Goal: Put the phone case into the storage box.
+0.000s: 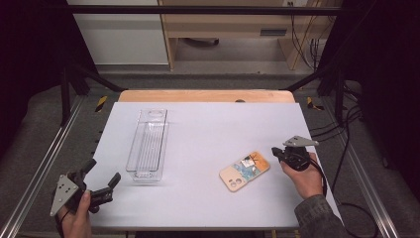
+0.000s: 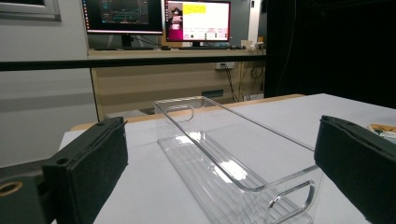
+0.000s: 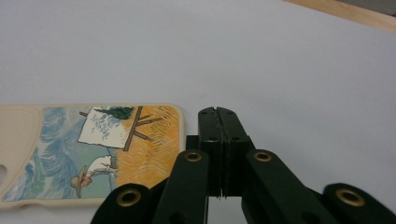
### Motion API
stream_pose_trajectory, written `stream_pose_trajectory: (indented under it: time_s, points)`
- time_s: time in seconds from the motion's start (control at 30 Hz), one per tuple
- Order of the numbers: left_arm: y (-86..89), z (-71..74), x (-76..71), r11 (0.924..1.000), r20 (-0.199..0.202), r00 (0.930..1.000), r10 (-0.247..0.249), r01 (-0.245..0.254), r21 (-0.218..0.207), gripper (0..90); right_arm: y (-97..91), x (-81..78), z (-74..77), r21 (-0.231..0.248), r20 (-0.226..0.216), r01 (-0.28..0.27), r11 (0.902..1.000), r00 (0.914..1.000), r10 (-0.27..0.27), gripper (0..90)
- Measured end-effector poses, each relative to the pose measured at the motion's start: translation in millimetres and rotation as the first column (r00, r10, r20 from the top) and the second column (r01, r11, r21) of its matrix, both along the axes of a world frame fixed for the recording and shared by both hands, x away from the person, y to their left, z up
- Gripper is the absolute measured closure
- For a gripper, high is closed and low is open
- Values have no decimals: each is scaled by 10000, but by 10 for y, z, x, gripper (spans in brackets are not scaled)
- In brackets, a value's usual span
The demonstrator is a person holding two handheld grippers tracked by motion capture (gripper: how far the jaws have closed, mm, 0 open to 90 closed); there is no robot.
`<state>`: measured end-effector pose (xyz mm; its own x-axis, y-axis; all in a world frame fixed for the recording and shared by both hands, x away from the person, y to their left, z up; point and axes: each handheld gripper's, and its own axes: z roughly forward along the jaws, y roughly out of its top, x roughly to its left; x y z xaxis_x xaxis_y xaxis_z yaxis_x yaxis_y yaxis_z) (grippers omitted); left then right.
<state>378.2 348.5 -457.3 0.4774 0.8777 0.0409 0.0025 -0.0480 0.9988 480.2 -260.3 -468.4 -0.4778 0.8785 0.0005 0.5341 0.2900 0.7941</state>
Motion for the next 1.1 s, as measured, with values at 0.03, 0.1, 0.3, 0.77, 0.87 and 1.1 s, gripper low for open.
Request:
stream_pose_trajectory:
  time_s: [0.03,0.1,0.3,0.77,0.87,1.1]
  points:
    - [1,-1,0,10000,-11,10000,3,-3,18,24,5,15,-18,-3,-74,19,10000,10000,-19,900]
    - [0,-2,0,10000,-17,10000,-4,4,26,24,19,49,-57,-100,-260,15,9999,9997,-17,900]
    - [-2,-3,2,10000,-22,10000,-35,35,48,25,55,113,-131,-214,-659,-60,9998,9978,46,900]
    - [-17,-7,1,9999,-56,9999,-112,112,125,25,124,176,-331,1,-1314,-265,9996,9910,263,900]
    - [-14,-7,0,9999,-47,9999,-113,114,129,25,118,195,-344,181,-1364,-266,9995,9902,288,900]
    - [-7,-11,2,9999,-61,9999,-105,106,137,25,114,242,-382,558,-1390,-272,9981,9897,347,900]
